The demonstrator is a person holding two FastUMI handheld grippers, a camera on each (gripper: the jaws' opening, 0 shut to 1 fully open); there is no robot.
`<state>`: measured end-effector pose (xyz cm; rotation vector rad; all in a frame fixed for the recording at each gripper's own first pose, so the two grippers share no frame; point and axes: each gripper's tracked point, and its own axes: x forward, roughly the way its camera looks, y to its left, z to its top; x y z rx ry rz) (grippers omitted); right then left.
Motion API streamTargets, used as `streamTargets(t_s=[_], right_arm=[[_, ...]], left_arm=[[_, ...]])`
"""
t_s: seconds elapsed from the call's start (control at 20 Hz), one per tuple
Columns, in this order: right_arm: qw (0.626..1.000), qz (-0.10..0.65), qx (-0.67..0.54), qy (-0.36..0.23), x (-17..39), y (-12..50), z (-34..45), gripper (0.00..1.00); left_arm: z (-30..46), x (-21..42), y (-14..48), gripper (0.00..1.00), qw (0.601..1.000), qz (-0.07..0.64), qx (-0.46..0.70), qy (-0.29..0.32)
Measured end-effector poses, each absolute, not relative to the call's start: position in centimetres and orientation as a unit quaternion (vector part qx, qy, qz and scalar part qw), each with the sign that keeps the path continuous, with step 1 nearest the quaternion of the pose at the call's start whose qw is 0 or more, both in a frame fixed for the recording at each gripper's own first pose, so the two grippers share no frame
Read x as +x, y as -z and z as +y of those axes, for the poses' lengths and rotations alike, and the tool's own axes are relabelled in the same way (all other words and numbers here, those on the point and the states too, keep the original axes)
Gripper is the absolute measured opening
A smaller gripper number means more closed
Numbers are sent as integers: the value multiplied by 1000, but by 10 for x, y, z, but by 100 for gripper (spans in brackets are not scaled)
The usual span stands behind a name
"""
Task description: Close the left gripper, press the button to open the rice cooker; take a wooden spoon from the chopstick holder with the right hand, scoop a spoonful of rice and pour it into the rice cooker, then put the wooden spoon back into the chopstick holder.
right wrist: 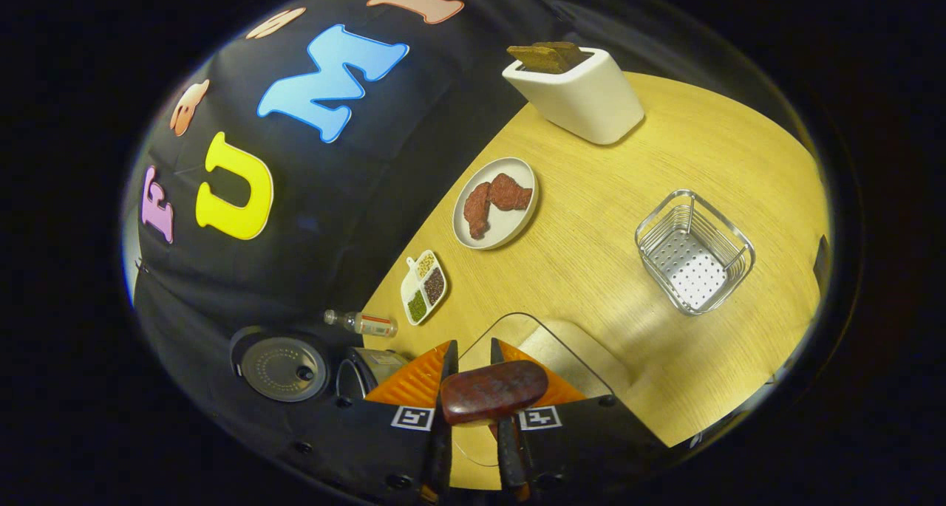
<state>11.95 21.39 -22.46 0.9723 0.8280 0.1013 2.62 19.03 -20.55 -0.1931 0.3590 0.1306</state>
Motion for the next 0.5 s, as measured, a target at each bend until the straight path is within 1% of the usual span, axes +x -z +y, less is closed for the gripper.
streamTargets(t_s=[0.1, 0.15, 0.2, 0.25, 0.3, 0.4, 0.45, 0.5], right_arm=[[788, 383, 479, -54, 126, 211, 219, 24], [781, 380, 492, -61, 129, 203, 224, 27], [774, 378, 503, -68, 132, 194, 229, 24], [767, 378, 513, -76, 133, 186, 233, 24], [760, 377, 523, -83, 135, 176, 237, 27], [746, 376, 541, -99, 142, 161, 249, 24], [739, 377, 548, -106, 145, 153, 255, 27], [734, 377, 554, -112, 148, 146, 260, 24]], left_arm=[[191, 29, 206, 95, 977, 178, -95, -67], [193, 30, 207, 96, 977, 178, -95, -69], [196, 31, 206, 95, 977, 176, -94, -71], [197, 33, 205, 95, 978, 175, -93, -72], [199, 33, 206, 96, 978, 174, -92, -73], [202, 36, 204, 95, 978, 172, -91, -77], [204, 37, 204, 95, 978, 171, -91, -80], [206, 37, 205, 95, 978, 170, -93, -83]])
